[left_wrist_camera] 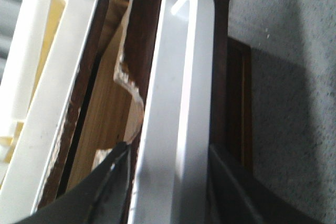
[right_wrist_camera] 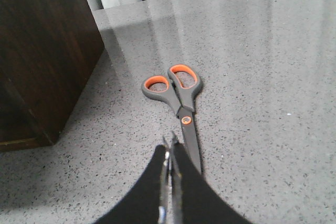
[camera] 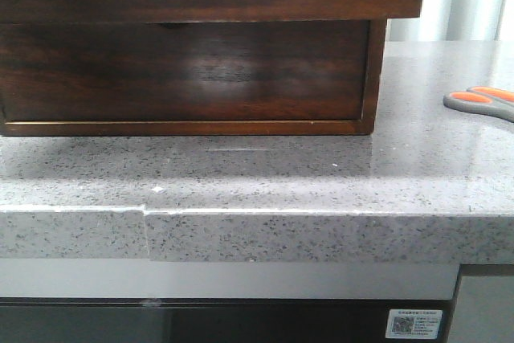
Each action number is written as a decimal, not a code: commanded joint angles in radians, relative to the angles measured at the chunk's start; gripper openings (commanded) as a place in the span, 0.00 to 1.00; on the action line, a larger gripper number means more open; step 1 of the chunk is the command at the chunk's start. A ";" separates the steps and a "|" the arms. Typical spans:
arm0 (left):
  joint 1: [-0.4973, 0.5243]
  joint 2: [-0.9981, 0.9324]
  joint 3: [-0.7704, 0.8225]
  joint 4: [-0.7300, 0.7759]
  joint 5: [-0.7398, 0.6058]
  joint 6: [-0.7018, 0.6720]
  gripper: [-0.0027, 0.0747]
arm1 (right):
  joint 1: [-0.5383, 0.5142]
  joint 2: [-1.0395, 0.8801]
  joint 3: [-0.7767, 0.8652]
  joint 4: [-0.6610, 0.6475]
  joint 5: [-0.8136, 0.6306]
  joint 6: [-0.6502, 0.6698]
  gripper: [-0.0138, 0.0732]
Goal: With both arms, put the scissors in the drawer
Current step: 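Grasp the white drawer handle with the left gripper and pull the drawer open, then grasp the orange-handled scissors by the blades with the right gripper and lift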
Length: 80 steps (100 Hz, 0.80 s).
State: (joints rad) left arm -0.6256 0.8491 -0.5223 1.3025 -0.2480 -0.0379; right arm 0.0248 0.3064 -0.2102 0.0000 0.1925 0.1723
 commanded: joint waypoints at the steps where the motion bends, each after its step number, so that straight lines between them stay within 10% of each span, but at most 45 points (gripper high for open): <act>1: -0.010 -0.005 -0.017 -0.041 -0.054 -0.018 0.45 | -0.002 0.015 -0.024 0.000 -0.079 -0.008 0.09; 57: -0.010 -0.185 0.006 -0.230 -0.179 -0.144 0.44 | -0.002 0.131 -0.156 -0.080 0.014 -0.008 0.10; 80: -0.010 -0.330 0.006 -0.310 -0.148 -0.205 0.44 | -0.002 0.369 -0.314 -0.149 0.039 -0.008 0.46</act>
State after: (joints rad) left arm -0.6256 0.5569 -0.4874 1.0514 -0.3780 -0.1948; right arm 0.0248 0.5799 -0.4330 -0.1089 0.2834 0.1723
